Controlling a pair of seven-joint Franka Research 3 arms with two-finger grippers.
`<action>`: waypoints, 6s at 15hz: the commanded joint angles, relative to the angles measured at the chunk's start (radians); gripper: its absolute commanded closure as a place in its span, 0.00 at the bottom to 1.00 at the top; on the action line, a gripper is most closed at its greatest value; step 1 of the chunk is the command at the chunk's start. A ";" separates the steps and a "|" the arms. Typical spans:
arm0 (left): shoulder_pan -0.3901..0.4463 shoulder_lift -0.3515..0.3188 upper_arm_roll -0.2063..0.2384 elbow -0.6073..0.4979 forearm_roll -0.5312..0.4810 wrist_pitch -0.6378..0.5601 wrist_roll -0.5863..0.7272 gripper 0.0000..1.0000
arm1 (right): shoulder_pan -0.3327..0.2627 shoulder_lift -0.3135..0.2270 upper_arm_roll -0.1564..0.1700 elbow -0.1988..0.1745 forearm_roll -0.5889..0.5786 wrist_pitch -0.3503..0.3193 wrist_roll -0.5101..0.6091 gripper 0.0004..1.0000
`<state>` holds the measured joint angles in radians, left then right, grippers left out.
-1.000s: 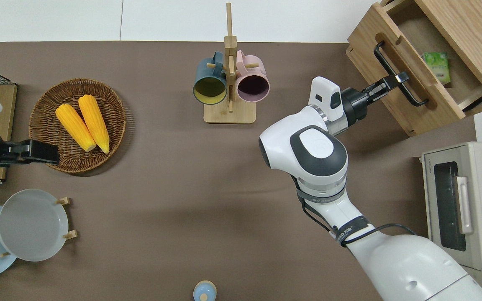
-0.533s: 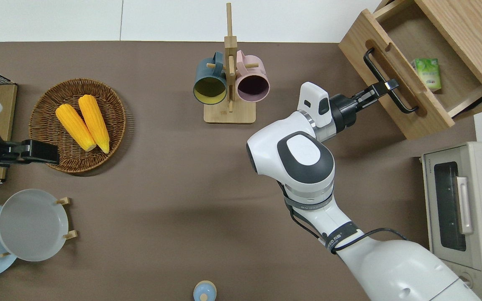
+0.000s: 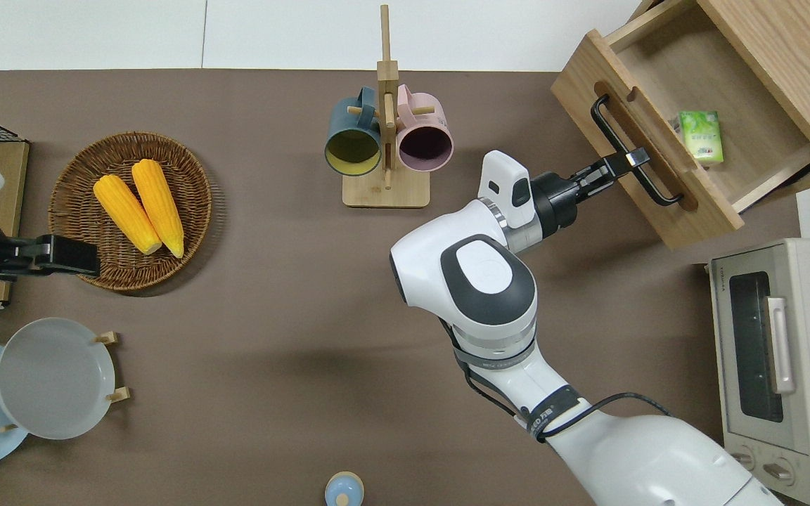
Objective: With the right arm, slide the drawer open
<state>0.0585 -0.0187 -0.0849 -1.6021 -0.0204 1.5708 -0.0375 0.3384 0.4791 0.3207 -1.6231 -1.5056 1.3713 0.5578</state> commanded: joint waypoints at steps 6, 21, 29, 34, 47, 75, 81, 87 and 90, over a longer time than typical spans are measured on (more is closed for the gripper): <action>-0.005 -0.009 0.004 0.001 0.013 -0.005 0.007 0.00 | 0.025 -0.016 0.075 0.031 0.047 -0.147 -0.042 0.94; -0.006 -0.009 0.004 0.001 0.013 -0.005 0.007 0.00 | 0.068 -0.014 0.133 0.066 0.099 -0.264 -0.042 0.86; -0.005 -0.009 0.002 0.001 0.013 -0.005 0.007 0.00 | 0.059 -0.014 0.124 0.065 0.090 -0.252 -0.042 0.02; -0.006 -0.009 0.004 0.001 0.013 -0.005 0.005 0.00 | 0.050 -0.014 0.124 0.065 0.096 -0.245 -0.053 0.01; -0.006 -0.009 0.004 0.001 0.013 -0.005 0.005 0.00 | 0.051 -0.076 0.123 0.115 0.388 -0.092 -0.050 0.01; -0.005 -0.009 0.004 0.001 0.013 -0.005 0.005 0.00 | -0.435 -0.580 -0.006 -0.086 1.519 0.273 -0.476 0.01; -0.005 -0.009 0.002 0.001 0.013 -0.006 0.007 0.00 | -0.535 -0.605 -0.005 -0.101 1.579 0.264 -0.495 0.01; -0.005 -0.009 0.002 0.001 0.013 -0.005 0.007 0.00 | -0.579 -0.622 -0.005 -0.106 1.613 0.242 -0.498 0.01; -0.005 -0.009 0.002 0.001 0.013 -0.005 0.007 0.00 | -0.582 -0.622 -0.006 -0.107 1.612 0.244 -0.495 0.01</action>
<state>0.0585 -0.0188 -0.0849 -1.6021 -0.0204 1.5708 -0.0375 -0.2120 -0.1128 0.3040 -1.6958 0.0680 1.6104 0.0899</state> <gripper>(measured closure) 0.004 0.009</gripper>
